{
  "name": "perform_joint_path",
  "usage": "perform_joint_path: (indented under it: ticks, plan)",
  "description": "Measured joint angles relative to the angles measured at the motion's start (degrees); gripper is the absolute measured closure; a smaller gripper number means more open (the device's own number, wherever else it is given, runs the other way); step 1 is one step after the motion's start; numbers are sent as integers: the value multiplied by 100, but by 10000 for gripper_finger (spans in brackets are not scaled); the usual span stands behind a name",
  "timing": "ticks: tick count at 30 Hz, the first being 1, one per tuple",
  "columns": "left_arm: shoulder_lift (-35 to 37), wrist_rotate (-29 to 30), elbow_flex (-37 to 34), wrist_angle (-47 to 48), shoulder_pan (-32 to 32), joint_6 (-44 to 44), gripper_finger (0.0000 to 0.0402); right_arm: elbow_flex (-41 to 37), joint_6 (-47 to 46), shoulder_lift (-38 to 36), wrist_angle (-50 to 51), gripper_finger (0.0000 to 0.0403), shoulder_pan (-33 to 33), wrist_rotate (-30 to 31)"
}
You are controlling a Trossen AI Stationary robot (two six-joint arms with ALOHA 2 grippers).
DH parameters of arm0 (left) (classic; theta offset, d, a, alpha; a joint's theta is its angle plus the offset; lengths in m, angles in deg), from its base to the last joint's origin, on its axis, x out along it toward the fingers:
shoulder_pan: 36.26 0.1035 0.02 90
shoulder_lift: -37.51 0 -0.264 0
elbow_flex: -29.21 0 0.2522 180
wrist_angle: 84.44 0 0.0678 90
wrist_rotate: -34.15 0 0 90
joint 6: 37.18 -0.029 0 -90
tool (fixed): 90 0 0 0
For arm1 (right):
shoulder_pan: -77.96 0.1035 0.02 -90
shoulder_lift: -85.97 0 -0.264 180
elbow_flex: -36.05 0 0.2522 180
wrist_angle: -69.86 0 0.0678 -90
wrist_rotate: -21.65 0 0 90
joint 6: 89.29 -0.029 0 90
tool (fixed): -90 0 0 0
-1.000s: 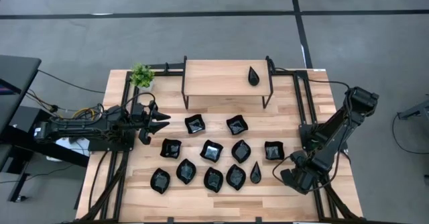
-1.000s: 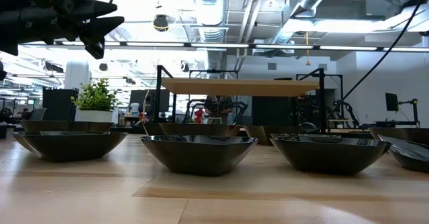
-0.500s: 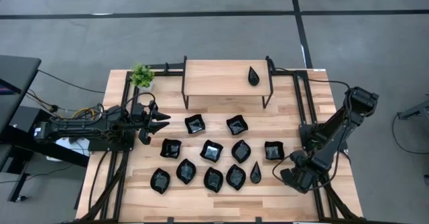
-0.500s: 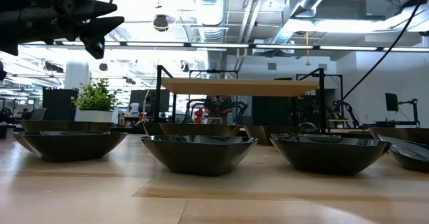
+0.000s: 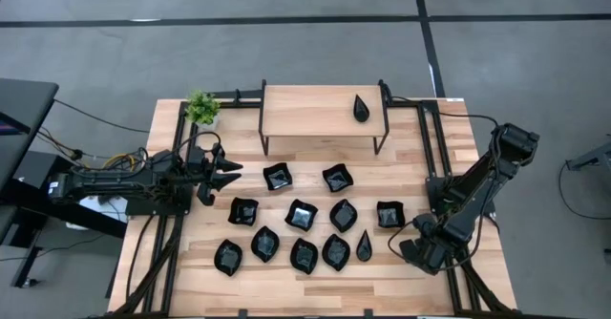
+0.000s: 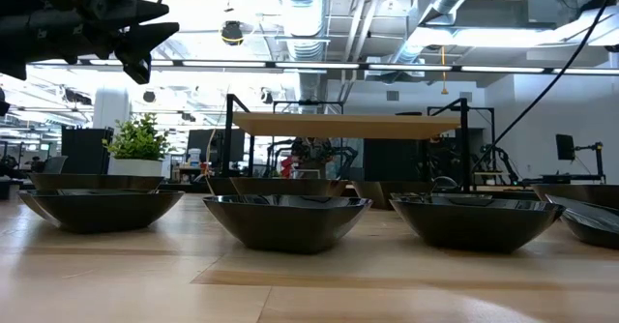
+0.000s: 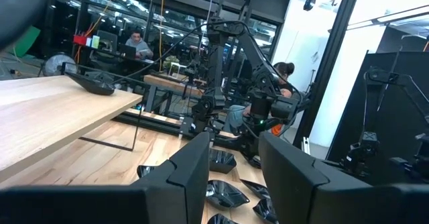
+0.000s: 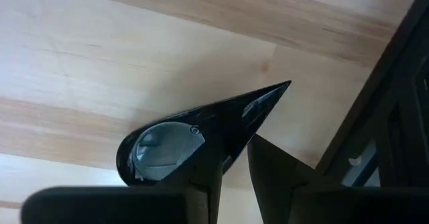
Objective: Pick & Place Mini shaped plates
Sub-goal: Stack the drop shaped plate on top of the other drop shaped plate on the shelf
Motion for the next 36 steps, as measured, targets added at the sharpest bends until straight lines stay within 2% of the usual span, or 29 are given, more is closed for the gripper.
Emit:
perform_joint_path:
  ticks: [7, 15, 27, 36]
  plan:
    - [0, 0, 0, -36, 0, 0, 270, -50, 38, 0, -18, 342, 0, 4]
    - [-2, 0, -2, -44, 0, 0, 270, -46, 94, -13, -23, 397, 0, 103]
    - [-2, 0, 0, -72, 0, 0, 270, -36, 144, -81, -15, 401, 4, 118]
    - [-2, 0, -2, -83, 0, 0, 270, 204, 548, -889, 25, 402, 13, 129]
